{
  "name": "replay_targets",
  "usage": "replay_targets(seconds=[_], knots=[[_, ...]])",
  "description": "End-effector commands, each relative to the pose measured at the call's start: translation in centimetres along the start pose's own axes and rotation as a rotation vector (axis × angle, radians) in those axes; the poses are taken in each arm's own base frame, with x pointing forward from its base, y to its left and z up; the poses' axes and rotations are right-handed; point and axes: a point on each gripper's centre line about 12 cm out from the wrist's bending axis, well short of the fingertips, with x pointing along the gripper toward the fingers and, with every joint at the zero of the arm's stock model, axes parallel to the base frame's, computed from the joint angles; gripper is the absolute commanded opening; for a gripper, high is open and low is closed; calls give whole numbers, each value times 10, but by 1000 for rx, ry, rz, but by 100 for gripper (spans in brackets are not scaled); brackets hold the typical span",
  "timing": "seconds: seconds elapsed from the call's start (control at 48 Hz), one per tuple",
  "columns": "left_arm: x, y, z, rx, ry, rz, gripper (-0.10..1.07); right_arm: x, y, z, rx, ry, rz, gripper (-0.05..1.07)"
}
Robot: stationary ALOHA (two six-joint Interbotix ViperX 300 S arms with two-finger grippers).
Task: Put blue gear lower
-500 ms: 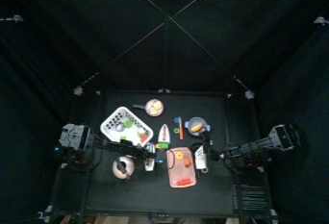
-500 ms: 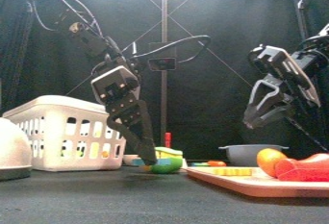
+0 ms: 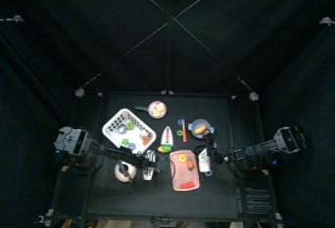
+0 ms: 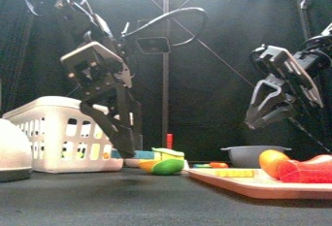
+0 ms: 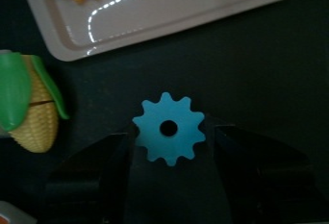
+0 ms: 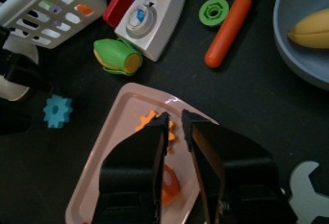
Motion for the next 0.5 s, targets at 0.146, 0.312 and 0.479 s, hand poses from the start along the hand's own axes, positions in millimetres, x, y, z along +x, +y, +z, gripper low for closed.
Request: replay_targets(seconds=[0.146, 0.312, 0.479], knots=[[-11, -29, 2, 59, -8, -37, 76, -1, 8, 6, 10, -15, 22, 62], [-10, -46, -7, 88, 12, -62, 76, 0, 9, 9, 21, -21, 20, 62], [-7, -51, -16, 76, 25, -78, 76, 1, 12, 11, 22, -27, 23, 62]])
